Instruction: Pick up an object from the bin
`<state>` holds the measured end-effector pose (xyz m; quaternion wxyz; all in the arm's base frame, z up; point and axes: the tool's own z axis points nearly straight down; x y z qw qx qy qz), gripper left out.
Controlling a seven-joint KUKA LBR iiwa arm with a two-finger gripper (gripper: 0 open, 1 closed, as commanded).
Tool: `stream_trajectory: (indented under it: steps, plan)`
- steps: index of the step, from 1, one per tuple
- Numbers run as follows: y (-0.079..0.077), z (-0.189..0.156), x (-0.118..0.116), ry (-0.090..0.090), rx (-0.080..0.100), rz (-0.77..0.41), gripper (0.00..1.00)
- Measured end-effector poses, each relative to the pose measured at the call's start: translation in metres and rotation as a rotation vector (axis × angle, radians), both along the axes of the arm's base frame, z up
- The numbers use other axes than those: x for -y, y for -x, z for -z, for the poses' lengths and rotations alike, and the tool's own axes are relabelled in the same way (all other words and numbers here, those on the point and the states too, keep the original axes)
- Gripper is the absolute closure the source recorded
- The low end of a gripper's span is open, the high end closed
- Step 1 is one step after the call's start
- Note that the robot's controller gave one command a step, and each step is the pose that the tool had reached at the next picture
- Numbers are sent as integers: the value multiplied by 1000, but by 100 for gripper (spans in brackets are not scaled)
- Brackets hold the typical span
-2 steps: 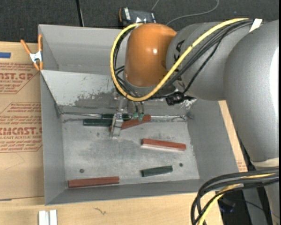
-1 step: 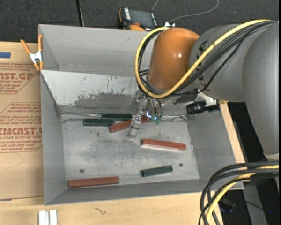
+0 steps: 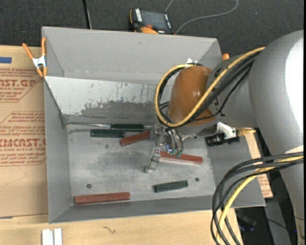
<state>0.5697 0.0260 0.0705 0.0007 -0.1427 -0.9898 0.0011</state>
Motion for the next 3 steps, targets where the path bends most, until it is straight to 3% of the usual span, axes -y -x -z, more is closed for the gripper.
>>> stream_trajectory:
  steps: [1, 2, 3]
  plan:
    - [50, -3, 95, 1, -2, -120, 0]
    - [48, -4, 89, -3, 2, -126, 100]
    - [41, -176, 70, -2, 12, -5, 100]
